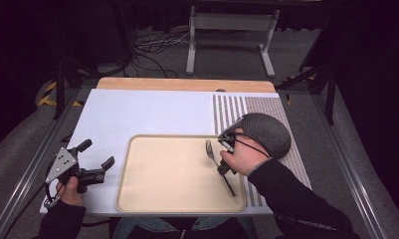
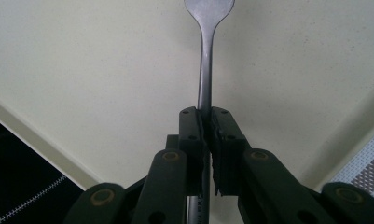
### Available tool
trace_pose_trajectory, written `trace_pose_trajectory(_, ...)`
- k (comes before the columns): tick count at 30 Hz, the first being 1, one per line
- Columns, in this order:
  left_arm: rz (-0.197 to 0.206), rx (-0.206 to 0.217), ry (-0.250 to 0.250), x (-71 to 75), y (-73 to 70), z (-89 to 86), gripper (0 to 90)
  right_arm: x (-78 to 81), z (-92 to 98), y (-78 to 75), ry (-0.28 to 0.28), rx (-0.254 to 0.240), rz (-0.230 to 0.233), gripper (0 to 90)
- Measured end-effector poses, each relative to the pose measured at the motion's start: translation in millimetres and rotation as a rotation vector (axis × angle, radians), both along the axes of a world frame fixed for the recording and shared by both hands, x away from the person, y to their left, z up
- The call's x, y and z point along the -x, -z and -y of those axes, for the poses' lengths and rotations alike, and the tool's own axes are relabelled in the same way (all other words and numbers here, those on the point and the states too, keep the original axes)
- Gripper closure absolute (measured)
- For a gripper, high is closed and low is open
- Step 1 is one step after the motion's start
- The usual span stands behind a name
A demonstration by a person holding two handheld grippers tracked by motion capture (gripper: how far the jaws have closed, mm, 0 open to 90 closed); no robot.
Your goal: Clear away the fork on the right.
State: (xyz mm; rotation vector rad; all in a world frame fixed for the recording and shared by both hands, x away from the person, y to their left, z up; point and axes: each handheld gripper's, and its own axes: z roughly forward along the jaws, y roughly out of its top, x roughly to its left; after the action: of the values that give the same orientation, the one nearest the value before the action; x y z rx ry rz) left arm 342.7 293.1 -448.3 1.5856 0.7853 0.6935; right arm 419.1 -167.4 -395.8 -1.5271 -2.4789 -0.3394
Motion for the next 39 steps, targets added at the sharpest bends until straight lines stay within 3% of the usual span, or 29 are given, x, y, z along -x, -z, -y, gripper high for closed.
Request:
trace_pose_trajectory(32,0.001,0.004,-0.002,0.1,-0.1,-0.9,0.7,0.5,-3.7,16.0,0.014,0.021,-0.041,84.1)
trace_pose_trajectory(39,0.002,0.004,-0.003,0.1,-0.2,-0.8,0.7,1.2,-4.2,12.0,-0.001,0.015,-0.009,75.1)
